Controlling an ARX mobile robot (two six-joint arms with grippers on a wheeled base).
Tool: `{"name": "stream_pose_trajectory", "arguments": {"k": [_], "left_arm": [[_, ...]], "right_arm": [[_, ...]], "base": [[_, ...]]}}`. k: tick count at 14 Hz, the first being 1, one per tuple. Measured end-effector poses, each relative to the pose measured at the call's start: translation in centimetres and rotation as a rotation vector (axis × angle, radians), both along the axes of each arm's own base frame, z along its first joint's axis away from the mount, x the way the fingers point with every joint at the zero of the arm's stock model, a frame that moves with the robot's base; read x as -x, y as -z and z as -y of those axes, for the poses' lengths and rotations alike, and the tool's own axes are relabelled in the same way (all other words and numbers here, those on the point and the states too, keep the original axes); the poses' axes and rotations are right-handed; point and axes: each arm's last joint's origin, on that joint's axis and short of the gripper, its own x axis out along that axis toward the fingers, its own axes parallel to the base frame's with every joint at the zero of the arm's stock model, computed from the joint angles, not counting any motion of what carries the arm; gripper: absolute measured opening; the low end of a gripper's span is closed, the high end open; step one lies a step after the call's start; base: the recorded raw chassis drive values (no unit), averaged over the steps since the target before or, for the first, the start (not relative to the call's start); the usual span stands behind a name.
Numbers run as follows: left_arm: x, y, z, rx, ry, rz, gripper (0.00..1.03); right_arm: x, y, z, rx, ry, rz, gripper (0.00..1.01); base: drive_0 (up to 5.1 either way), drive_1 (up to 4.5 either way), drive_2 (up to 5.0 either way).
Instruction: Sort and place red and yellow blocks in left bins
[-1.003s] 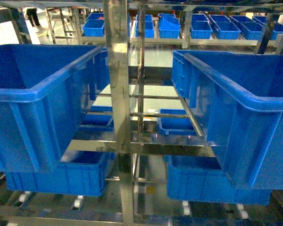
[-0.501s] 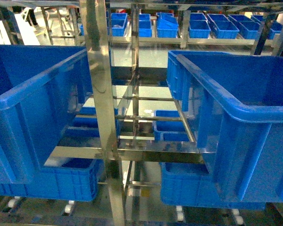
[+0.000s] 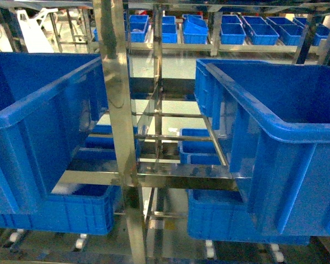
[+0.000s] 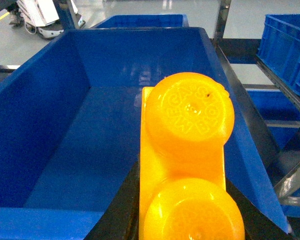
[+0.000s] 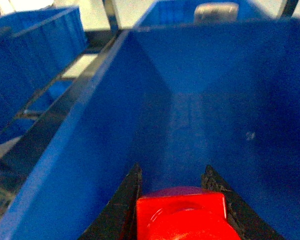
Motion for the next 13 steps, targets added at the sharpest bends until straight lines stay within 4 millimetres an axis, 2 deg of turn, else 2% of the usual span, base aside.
{"name": "stream_pose_trajectory", "arguments": {"k": [1,2,4,6,7,9,11,13], "left_arm": [[0.0,0.0,0.1,0.000,0.005,0.000,0.26],[0.0,0.0,0.1,0.001,0.004,0.000,0.26],[0.0,0.0,0.1,0.001,0.005,-0.001,0.26],[0.0,0.0,0.1,0.001,0.004,0.001,0.26],[0.0,0.0,0.1,0.000,0.005,-0.001,0.26],[0.0,0.0,0.1,0.000,0.005,0.000,0.26],[0.0,0.0,0.1,0.001,0.005,0.000,0.26],[0.0,0.0,0.1,0.001,0.005,0.000,0.26]], "right_arm": [[-3.1,2.5,0.6,-0.021,-0.016,-0.135,0.28],[-8.6,5.7,1.1,-0.007,0.003,-0.180,0.28],[-11.3,7.6,1.2,0.026,0.008,-0.192,0.28],[-13.1,9.1,1.6,0.039,0.008,-0.194,0.28],[-13.5,9.8,2.1,0.039,0.014,-0.187,0.28],[-12.7,10.2,2.9,0.027,0.026,-0.159,0.52],[-10.9,9.0,2.8,0.028,0.025,-0.097,0.76],[-9.7,7.5,1.7,0.025,-0.003,-0.049,0.96]], "base": [[0.0,0.00,0.0],[0.0,0.00,0.0],[0.0,0.00,0.0],[0.0,0.00,0.0],[0.0,0.00,0.0],[0.0,0.00,0.0],[0.0,0.00,0.0],[0.0,0.00,0.0]]}}
